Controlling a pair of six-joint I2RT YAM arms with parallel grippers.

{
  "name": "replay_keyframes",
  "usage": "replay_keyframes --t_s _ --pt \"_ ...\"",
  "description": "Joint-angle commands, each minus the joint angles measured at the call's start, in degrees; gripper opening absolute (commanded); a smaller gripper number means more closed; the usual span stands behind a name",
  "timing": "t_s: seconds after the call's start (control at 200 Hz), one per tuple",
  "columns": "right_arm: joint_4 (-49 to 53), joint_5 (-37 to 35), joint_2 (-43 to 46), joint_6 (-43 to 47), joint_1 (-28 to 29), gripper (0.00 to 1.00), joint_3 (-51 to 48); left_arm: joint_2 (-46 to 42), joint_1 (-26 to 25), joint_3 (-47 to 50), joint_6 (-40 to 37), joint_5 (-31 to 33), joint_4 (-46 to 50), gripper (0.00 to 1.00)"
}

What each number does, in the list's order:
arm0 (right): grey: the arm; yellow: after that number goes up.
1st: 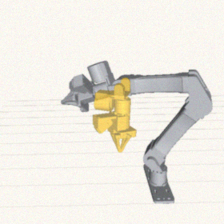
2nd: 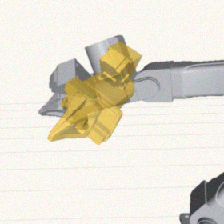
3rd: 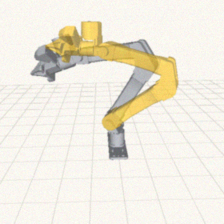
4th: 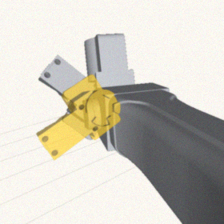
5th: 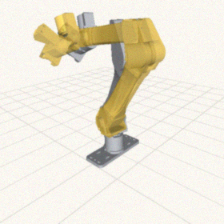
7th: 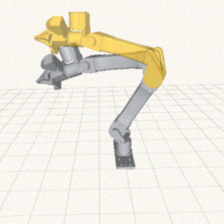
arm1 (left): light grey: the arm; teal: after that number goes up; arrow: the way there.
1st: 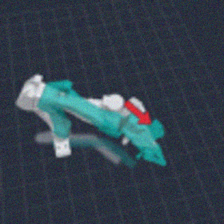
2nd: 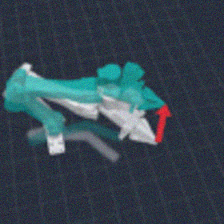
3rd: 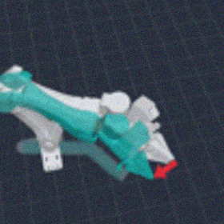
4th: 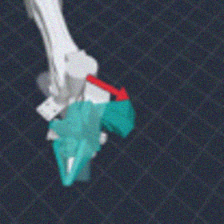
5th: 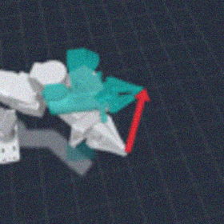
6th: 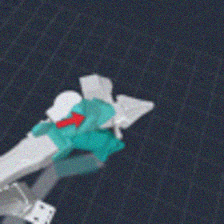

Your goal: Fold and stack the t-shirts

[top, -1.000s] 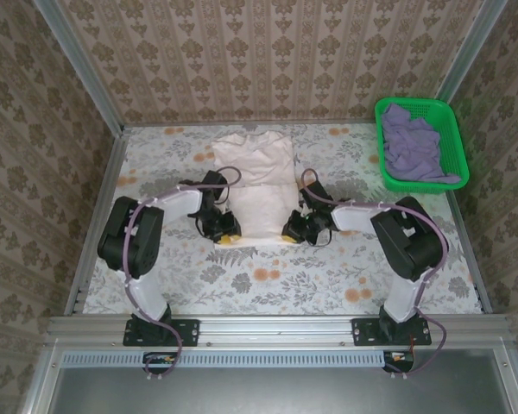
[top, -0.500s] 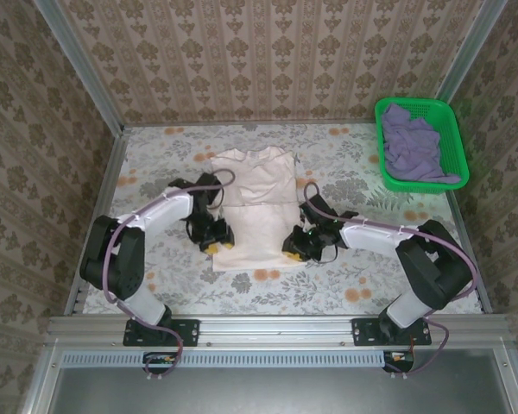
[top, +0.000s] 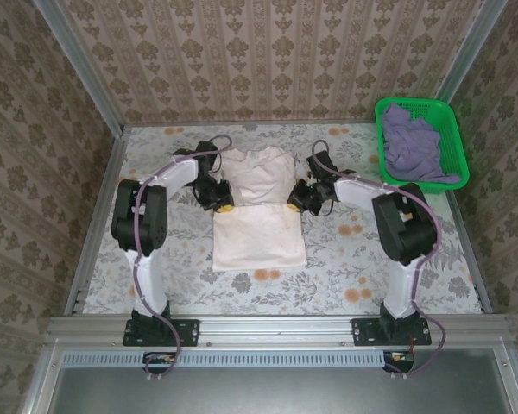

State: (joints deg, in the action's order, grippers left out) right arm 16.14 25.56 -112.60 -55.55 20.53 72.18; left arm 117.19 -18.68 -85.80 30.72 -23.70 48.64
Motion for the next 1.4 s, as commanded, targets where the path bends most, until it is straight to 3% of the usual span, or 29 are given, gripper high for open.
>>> replay_keyframes --t_s 0.0,0.18,0.385,0.6,0.675,0.795,0.965,1.085,1.395 --pt "5.4 0.7 -4.2 3.7 -0.5 0.04 3.6 1.8 1.4 0.1 -2.3 3.0 0.0 0.11" --pt "4.8 0.2 -5.9 5.0 -3.4 0.04 0.0 1.6 2.9 6.1 -0.7 6.6 -4.0 0.13" --pt "2.3 3.7 -3.7 4.7 -4.0 0.11 -1.0 -1.1 3.6 6.7 -0.9 6.5 -4.2 0.27" --pt "-0.5 3.6 8.8 3.9 -4.1 0.43 -6.6 -10.6 6.3 5.9 -0.8 5.9 -0.7 0.60" --pt "-1.5 2.3 15.0 4.0 -4.1 0.48 -12.5 -15.3 7.5 9.7 -0.2 4.1 -0.5 0.65" --pt "-0.4 1.6 22.9 4.0 -3.7 0.50 -22.2 -21.4 8.0 18.0 -0.4 1.0 1.6 0.65" --pt "3.3 0.8 30.0 4.4 -0.7 0.50 -31.0 -28.3 6.9 31.7 2.6 -5.1 1.1 0.57" --pt "6.7 -2.2 31.4 5.2 3.8 0.50 -31.8 -30.5 4.8 38.7 6.6 -9.3 -1.8 0.54" --pt "8.7 -6.3 28.8 4.1 10.5 0.41 -31.7 -30.9 3.1 43.0 11.1 -8.1 -4.8 0.47"
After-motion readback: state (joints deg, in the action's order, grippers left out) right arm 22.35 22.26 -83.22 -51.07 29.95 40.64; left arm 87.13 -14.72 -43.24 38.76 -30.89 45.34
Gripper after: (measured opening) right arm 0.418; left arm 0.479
